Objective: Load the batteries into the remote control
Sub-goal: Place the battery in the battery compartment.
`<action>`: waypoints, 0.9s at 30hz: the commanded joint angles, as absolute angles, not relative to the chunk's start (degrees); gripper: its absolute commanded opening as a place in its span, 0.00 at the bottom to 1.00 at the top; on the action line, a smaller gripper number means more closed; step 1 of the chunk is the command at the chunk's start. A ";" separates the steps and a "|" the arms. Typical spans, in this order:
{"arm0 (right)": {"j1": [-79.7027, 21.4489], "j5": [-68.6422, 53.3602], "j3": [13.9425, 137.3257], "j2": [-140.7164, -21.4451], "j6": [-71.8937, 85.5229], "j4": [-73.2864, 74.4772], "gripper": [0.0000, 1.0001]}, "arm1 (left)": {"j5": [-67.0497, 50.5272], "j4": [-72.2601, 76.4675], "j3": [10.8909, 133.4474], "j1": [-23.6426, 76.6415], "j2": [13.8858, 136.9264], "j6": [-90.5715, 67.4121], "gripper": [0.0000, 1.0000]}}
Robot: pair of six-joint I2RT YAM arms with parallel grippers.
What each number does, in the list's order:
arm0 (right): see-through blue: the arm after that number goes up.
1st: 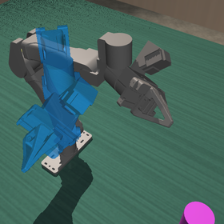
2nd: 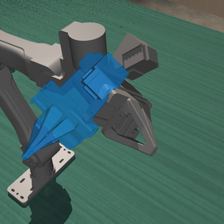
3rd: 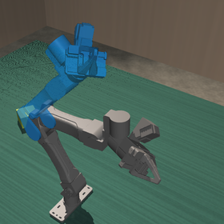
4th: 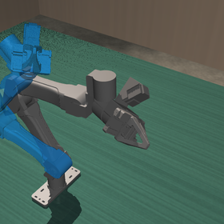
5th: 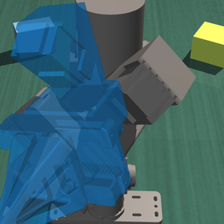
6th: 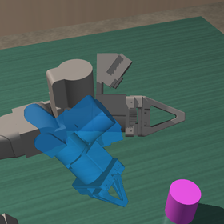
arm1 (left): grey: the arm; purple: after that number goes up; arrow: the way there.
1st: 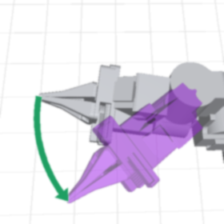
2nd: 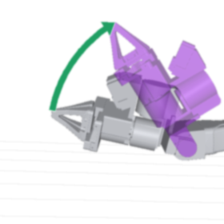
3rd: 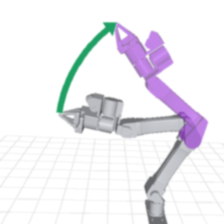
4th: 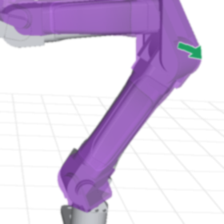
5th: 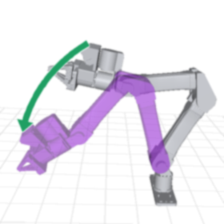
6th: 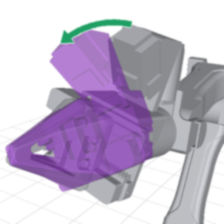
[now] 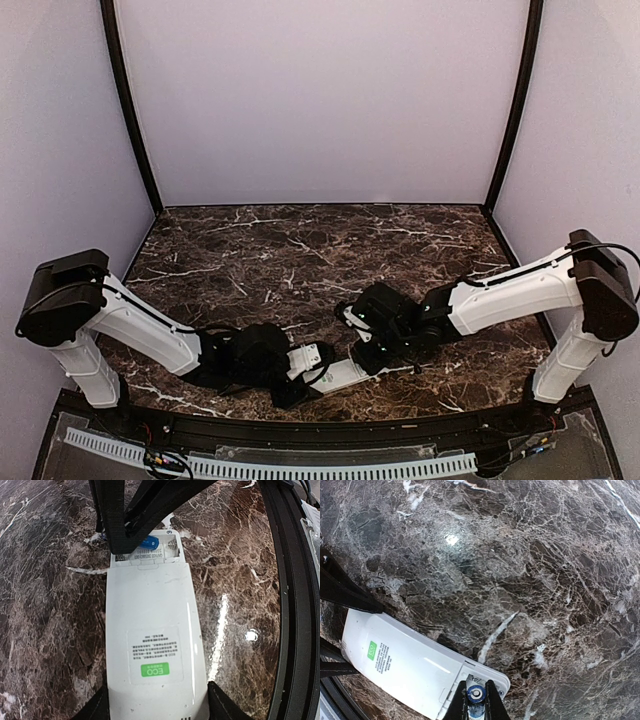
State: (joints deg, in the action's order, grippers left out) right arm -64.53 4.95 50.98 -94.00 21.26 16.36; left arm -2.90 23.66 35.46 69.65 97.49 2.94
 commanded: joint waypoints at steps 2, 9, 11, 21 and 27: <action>-64.69 6.22 48.88 -94.67 21.19 18.61 0.00 | -2.88 17.47 33.53 69.71 99.67 4.22 0.00; -64.69 5.02 46.00 -93.74 23.05 17.42 0.00 | -2.48 17.23 33.62 69.70 99.77 4.47 0.00; -64.68 5.11 45.86 -93.95 23.32 17.77 0.01 | -2.61 17.16 33.72 69.75 99.86 4.48 0.00; -64.68 5.87 45.55 -91.81 25.56 20.30 0.06 | -2.56 17.05 33.83 69.72 99.93 4.72 0.00; -64.66 5.87 45.51 -92.39 26.61 20.34 0.10 | -2.69 16.75 33.93 69.76 99.94 4.69 0.00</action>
